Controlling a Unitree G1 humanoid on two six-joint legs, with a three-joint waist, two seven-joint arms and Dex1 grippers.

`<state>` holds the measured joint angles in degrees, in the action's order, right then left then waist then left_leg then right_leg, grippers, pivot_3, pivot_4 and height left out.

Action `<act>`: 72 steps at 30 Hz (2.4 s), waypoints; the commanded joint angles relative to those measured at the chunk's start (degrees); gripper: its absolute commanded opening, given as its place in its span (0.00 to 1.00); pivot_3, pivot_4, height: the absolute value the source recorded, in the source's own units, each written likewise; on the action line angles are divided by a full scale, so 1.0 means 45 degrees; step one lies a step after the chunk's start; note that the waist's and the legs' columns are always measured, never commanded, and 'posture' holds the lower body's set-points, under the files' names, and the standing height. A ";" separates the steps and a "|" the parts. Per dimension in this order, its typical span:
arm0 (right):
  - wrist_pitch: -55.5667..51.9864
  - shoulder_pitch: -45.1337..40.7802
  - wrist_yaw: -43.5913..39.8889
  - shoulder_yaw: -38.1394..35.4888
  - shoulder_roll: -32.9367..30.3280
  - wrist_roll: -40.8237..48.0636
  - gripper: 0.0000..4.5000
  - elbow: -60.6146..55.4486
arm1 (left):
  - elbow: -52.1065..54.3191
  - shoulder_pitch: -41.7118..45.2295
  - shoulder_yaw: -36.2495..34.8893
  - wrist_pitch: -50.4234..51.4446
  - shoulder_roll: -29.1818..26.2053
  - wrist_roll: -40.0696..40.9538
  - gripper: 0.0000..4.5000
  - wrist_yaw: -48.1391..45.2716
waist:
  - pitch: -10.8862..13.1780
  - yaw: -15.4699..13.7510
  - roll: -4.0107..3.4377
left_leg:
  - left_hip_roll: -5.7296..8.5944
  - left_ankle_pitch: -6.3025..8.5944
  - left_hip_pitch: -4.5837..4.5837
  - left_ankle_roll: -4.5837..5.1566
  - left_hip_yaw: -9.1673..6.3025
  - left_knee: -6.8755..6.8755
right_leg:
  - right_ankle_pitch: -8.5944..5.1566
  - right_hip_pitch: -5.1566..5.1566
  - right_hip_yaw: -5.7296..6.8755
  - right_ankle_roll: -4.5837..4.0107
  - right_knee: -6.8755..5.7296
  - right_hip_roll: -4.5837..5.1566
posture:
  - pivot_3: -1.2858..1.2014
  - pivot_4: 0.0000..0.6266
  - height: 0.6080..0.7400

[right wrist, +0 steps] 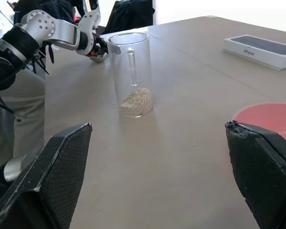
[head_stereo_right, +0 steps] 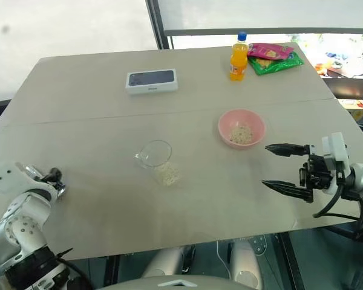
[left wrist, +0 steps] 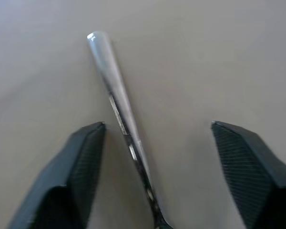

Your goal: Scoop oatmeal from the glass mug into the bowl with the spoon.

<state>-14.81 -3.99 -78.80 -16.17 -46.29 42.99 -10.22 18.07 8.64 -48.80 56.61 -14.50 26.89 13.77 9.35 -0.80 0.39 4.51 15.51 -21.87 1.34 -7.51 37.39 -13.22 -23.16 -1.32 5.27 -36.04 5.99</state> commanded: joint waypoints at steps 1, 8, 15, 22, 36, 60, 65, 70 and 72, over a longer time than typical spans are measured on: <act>0.0367 -0.0111 0.0031 -0.0324 0.0090 -0.0051 1.00 -0.0176 | 0.0156 -0.0118 -0.0560 0.0686 0.0290 0.0222 0.24 0.0502 | -0.0001 -0.0008 -0.0001 | 0.0002 0.0000 0.0002 0.0000 0.0003 0.0000 | 0.0000 0.0000 -0.0003 0.0000 -0.0003 0.0001 | 0.52 0.24 1.00; 0.0562 -0.0226 0.0053 -0.0293 0.0142 -0.0189 1.00 -0.0082 | 0.0311 -0.0214 -0.0559 0.1118 0.0564 0.0185 0.03 0.0773 | -0.0011 -0.0013 -0.0017 | 0.0024 0.0000 0.0025 0.0001 0.0017 0.0008 | 0.0000 0.0001 -0.0027 0.0001 -0.0051 0.0010 | 0.52 0.24 1.00; 0.0706 -0.0289 0.0067 -0.0178 0.0235 -0.0355 1.00 0.0002 | 0.0307 -0.0021 -0.0196 -0.0499 0.0420 0.0074 0.03 0.0225 | -0.0012 -0.0011 -0.0017 | 0.0024 -0.0002 0.0037 0.0000 0.0026 0.0017 | -0.0001 -0.0007 -0.0039 0.0001 -0.0094 0.0007 | 0.52 0.24 1.00; 0.0806 -0.0994 0.1266 -0.0224 0.0733 -0.0782 1.00 0.0355 | 0.0608 0.1274 0.0543 -0.4979 0.0117 0.0778 0.03 -0.2127 | 0.0002 -0.0033 0.0074 | 0.0023 -0.0031 0.0012 -0.0047 -0.0002 0.0042 | 0.0005 -0.0024 -0.0016 -0.0011 -0.0124 0.0005 | 0.52 0.24 1.00; -0.4613 -0.6541 1.0346 0.0287 0.2869 -0.0613 1.00 0.0317 | 0.1175 0.3626 0.7623 -0.7419 -0.4268 0.0016 0.03 -0.9319 | 0.0015 0.0120 0.0079 | 0.0033 -0.0042 -0.0024 -0.0055 0.0061 0.0051 | 0.0015 -0.0115 -0.0083 -0.0028 -0.0179 -0.0019 | 0.52 0.24 1.00; -0.9592 -1.0279 1.5175 0.1465 0.8005 0.4610 1.00 -0.0292 | 0.0267 0.4222 1.0649 -0.8982 -0.4148 -0.1077 0.03 -1.2669 | 0.0017 0.0636 0.0069 | 0.0020 -0.0054 -0.0220 -0.0058 0.0055 0.0075 | 0.0016 -0.0337 -0.0091 -0.0033 -0.0256 -0.0020 | 0.52 0.24 1.00; -0.8988 -1.0380 1.5628 0.1486 0.8658 0.4131 1.00 -0.0184 | -0.0030 0.4373 1.0628 -0.9145 -0.3910 -0.1283 0.03 -1.2568 | 0.0018 0.0695 0.0066 | 0.0027 -0.0053 -0.0220 -0.0058 0.0056 0.0139 | 0.0015 -0.0339 -0.0097 -0.0033 -0.0324 -0.0020 | 0.52 0.24 1.00; -0.8897 -1.0258 1.5690 0.1570 0.8711 0.3940 0.57 -0.0325 | -0.0133 0.4374 1.0481 -0.9218 -0.3771 -0.1341 0.00 -1.2362 | 0.0020 0.0696 0.0064 | 0.0032 -0.0052 -0.0220 -0.0057 0.0057 0.0194 | 0.0016 -0.0339 -0.0102 -0.0033 -0.0383 -0.0020 | 0.52 0.24 1.00; -0.8913 -1.0231 1.5665 0.1655 0.8716 0.3868 0.36 -0.0333 | -0.0130 0.4387 1.0468 -0.9216 -0.3722 -0.1340 0.00 -1.2314 | 0.0020 0.0698 0.0064 | 0.0033 -0.0052 -0.0219 -0.0056 0.0057 0.0199 | 0.0015 -0.0339 -0.0104 -0.0032 -0.0392 -0.0021 | 0.52 0.24 1.00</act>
<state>-55.84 -49.11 -8.21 -9.06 -7.30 60.31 -9.95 16.75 27.27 -0.09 16.22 -31.26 20.51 -42.22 9.44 2.34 0.67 4.65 15.27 -22.85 1.09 -7.26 38.29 -13.15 -24.68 -1.79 5.12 -37.81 5.90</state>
